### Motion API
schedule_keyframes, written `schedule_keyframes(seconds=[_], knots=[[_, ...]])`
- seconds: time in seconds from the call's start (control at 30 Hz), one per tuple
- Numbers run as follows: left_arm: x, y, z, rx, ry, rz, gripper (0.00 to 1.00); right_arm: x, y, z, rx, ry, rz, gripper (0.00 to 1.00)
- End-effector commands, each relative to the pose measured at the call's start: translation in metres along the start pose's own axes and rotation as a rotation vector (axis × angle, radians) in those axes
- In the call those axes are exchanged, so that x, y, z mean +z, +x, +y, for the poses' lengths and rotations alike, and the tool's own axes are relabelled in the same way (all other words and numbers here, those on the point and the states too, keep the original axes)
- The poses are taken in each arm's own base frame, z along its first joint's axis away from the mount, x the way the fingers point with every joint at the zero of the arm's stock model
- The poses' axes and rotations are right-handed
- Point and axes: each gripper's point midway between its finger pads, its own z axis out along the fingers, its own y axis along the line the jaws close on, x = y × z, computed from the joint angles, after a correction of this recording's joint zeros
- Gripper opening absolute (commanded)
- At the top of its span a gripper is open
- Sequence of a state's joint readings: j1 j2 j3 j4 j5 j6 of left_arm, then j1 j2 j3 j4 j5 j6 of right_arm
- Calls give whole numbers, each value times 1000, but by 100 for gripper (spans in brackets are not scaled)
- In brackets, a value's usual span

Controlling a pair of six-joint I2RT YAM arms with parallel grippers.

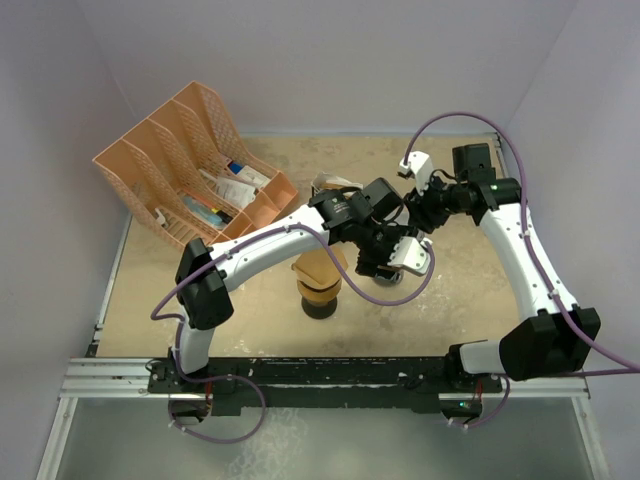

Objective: Place the coffee filter in the dripper

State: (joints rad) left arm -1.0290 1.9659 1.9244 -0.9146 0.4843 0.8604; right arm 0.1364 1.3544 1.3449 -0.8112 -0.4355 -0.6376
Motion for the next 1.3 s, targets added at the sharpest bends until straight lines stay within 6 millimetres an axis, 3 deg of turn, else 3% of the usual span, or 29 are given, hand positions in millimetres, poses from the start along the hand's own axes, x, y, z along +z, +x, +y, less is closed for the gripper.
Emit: schedule_keyframes(seconds=[0.0,0.33,0.57,1.27], knots=[[-13,-22,1,41,1,-47,67,-20,-19,-5,-8,40,-53,50],[-34,-28,4,67,-47,-37,72,-26,-35,-5,-1,36,-102,52],[-39,-27,3,78,-53,-28,73,-18,-32,-4,-1,11,-97,52],[-10,-6,-4,39,2,-2,73,1,4,7,-3,-25,-13,52]])
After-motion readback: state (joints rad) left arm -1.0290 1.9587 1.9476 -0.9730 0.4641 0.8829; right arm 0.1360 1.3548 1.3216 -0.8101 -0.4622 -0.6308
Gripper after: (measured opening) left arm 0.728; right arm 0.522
